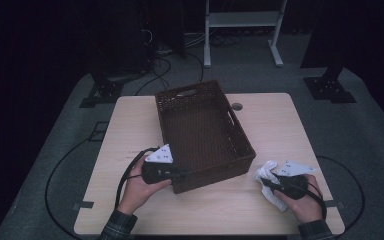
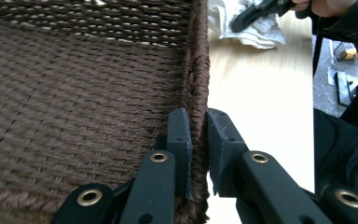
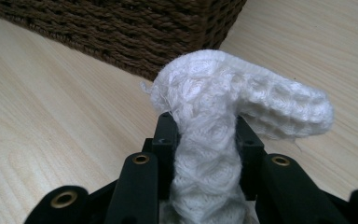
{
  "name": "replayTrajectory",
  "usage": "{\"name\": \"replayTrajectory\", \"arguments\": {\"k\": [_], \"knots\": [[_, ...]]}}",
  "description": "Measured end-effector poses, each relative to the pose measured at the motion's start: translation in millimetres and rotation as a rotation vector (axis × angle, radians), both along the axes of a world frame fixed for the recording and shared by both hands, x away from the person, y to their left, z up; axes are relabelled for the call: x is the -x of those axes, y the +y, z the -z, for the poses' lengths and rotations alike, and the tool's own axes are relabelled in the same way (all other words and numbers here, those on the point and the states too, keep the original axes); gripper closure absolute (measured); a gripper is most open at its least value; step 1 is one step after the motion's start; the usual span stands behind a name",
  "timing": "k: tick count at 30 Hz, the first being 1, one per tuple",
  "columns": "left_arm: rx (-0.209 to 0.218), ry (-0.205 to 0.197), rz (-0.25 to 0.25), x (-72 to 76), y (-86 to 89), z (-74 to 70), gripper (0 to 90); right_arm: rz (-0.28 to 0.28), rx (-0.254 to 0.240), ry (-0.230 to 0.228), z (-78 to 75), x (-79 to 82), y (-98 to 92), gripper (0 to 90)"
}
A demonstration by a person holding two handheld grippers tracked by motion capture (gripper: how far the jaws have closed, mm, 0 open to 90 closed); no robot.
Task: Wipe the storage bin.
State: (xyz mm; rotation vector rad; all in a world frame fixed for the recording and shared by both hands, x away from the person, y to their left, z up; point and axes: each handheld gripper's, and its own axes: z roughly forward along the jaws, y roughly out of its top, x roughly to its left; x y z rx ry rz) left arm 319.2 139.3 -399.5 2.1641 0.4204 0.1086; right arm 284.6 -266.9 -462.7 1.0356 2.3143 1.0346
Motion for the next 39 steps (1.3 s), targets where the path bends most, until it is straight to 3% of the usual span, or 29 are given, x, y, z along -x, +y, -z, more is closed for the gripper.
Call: {"name": "replayTrajectory", "arguments": {"k": [12,25,33,39], "knots": [[-0.007,0.009,0.031,9.5,-31.9,8.4,79.0,-0.004,0.002,0.015,2.7,-0.9,0.0,68.0],[-0.012,0.003,-0.025,12.5,-33.5,8.8,77.7,-0.01,0.004,0.022,4.2,-1.2,3.5,67.5],[0.005,0.02,-0.022,12.8,-32.7,10.2,81.2,-0.041,0.013,0.045,8.1,-4.9,17.5,67.7],[0.007,0.024,-0.021,12.8,-32.6,10.7,81.3,-0.056,0.051,0.064,12.6,-16.9,31.5,67.7]]}}
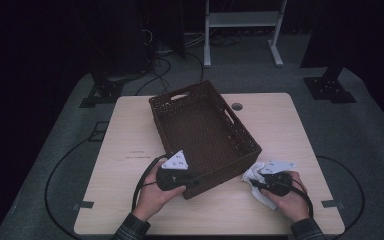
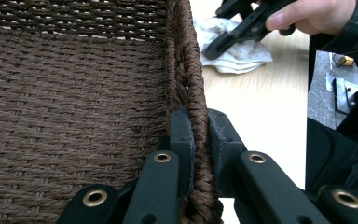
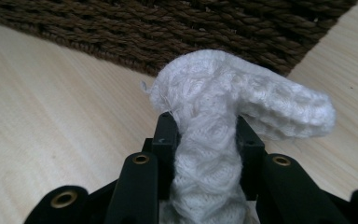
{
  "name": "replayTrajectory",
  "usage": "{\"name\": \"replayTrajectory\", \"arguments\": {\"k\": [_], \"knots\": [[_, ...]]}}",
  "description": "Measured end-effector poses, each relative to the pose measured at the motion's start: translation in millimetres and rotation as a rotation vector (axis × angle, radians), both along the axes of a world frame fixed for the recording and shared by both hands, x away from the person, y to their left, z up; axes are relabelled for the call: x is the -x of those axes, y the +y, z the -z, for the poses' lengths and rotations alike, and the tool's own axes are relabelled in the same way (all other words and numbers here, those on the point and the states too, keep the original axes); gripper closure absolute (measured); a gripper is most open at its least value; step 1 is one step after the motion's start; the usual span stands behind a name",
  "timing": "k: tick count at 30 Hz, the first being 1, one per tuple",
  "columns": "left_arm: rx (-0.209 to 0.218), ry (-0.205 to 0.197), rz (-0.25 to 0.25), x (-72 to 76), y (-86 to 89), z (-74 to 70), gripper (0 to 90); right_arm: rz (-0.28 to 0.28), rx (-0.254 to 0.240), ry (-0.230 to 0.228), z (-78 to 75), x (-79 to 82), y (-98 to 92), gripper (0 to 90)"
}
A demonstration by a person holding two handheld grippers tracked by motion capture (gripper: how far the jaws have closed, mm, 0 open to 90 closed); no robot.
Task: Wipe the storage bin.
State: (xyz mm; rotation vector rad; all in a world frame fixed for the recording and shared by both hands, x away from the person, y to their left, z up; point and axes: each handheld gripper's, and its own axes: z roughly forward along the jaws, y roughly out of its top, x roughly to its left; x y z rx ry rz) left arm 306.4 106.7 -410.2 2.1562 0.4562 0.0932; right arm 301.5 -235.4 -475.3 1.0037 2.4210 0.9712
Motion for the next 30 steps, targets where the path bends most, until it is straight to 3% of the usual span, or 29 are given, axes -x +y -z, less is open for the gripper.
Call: {"name": "replayTrajectory", "arguments": {"k": [11,15,30], "knots": [[-0.001,0.008,0.016,-1.1,0.6,0.5,81.2,-0.001,0.011,0.03,4.7,-21.0,13.6,67.9],[0.001,0.01,0.019,-1.4,0.7,0.8,81.1,0.002,-0.006,0.043,4.7,-22.5,12.5,67.9],[0.003,0.013,0.023,-1.8,1.0,1.1,81.0,0.026,-0.058,-0.02,-12.0,-18.1,2.8,67.9]]}}
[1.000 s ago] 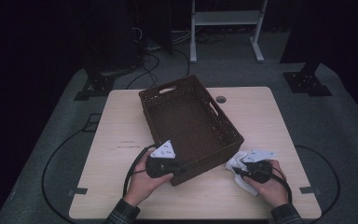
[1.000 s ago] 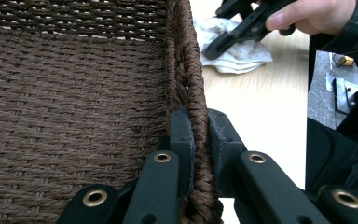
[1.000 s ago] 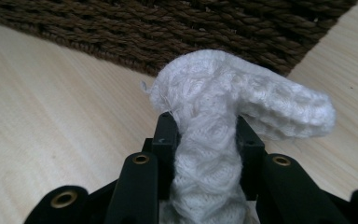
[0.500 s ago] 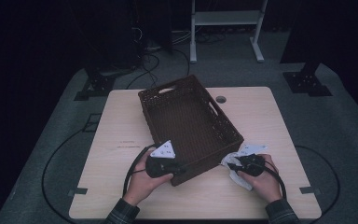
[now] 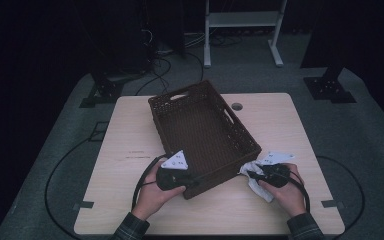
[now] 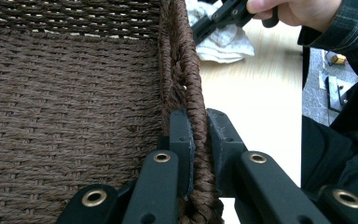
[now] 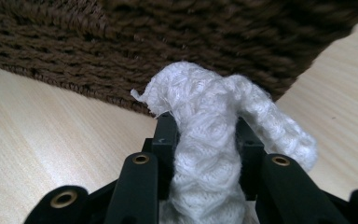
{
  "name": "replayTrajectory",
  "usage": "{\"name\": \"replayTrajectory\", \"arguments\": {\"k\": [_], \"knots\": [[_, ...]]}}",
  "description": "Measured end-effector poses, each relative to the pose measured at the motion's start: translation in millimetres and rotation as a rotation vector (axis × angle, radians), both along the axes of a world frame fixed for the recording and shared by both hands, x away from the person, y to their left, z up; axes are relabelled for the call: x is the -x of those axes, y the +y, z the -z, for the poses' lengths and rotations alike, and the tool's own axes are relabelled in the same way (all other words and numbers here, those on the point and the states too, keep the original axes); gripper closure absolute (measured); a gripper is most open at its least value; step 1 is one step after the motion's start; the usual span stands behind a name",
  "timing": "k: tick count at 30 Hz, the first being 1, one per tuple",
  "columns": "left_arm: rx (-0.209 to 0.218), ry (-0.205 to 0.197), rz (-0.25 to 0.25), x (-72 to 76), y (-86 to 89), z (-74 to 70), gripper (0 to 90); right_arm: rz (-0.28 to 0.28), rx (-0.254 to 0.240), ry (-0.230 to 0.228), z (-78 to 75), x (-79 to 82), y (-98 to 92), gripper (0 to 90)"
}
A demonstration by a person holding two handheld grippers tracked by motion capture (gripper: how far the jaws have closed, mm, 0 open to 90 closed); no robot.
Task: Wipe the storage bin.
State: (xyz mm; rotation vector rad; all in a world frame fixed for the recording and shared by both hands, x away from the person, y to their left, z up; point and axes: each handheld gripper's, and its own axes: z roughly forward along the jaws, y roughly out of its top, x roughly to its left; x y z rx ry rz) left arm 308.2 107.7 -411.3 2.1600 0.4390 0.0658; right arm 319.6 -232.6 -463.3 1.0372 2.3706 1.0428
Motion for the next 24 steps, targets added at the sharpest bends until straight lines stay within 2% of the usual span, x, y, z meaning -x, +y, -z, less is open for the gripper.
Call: {"name": "replayTrajectory", "arguments": {"k": [3,22,24], "knots": [[0.001,0.0,-0.001,0.0,0.0,0.1,81.0,0.007,-0.009,-0.034,-9.4,1.4,-2.6,67.9],[0.001,0.004,-0.002,-0.2,0.2,-0.1,81.0,0.0,-0.052,-0.145,-43.6,15.5,-3.9,67.9],[0.001,0.003,-0.002,-0.1,0.1,0.0,81.0,-0.007,-0.071,-0.17,-50.3,19.4,-4.8,67.8]]}}
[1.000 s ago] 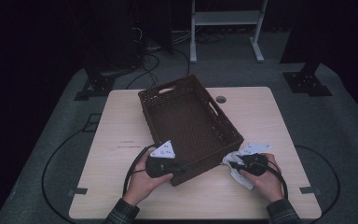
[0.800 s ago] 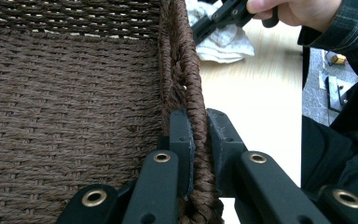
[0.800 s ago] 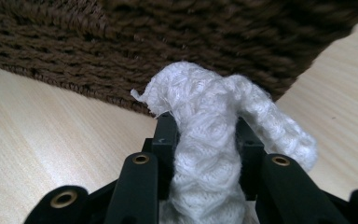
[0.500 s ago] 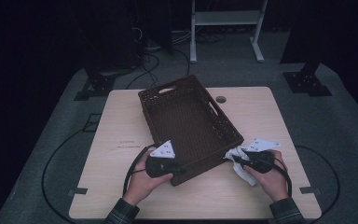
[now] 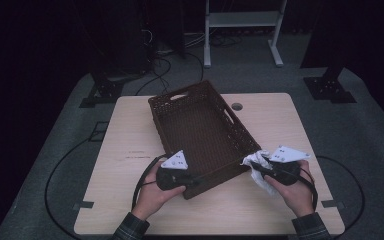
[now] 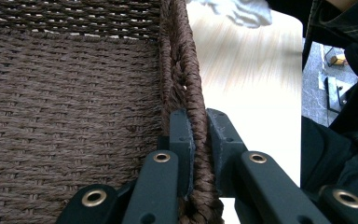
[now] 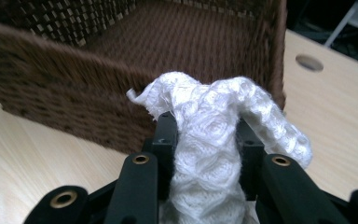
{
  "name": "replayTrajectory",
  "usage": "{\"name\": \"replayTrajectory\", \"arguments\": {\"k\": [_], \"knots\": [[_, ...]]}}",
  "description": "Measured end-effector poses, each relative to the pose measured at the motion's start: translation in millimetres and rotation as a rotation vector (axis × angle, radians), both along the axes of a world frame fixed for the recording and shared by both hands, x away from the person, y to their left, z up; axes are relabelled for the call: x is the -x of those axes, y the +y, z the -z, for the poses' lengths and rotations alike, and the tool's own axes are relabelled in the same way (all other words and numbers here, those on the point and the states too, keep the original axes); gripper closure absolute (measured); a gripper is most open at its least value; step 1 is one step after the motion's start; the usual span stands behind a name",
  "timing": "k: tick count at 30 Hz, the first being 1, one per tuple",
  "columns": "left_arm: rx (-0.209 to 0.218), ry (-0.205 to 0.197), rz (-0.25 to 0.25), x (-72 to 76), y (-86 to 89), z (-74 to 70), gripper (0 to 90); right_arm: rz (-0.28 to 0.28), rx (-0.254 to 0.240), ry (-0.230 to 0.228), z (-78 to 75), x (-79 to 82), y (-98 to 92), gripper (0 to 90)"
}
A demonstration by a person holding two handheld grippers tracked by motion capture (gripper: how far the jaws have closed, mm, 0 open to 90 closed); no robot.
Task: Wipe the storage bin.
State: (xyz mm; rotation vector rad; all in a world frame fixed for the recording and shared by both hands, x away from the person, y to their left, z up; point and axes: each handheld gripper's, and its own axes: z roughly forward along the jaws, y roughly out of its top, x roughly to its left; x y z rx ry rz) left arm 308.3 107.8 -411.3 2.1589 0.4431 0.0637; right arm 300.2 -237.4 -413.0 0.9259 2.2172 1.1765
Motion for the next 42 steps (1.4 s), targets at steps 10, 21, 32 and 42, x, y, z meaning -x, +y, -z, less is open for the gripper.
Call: {"name": "replayTrajectory", "arguments": {"k": [10,21,32,42], "knots": [[-0.001,0.0,0.001,0.0,0.2,0.0,80.9,-0.019,-0.027,-0.034,-10.3,6.2,2.3,67.7],[-0.002,-0.001,0.0,0.0,0.1,-0.1,81.0,-0.04,0.0,0.018,8.5,0.0,12.6,68.0],[-0.005,-0.002,0.004,-0.1,0.1,-0.1,80.9,-0.04,0.042,0.089,33.8,-10.2,21.2,68.0],[-0.005,-0.002,0.002,0.3,-0.1,-0.1,80.9,-0.044,0.078,0.135,49.2,-16.0,26.4,68.0]]}}
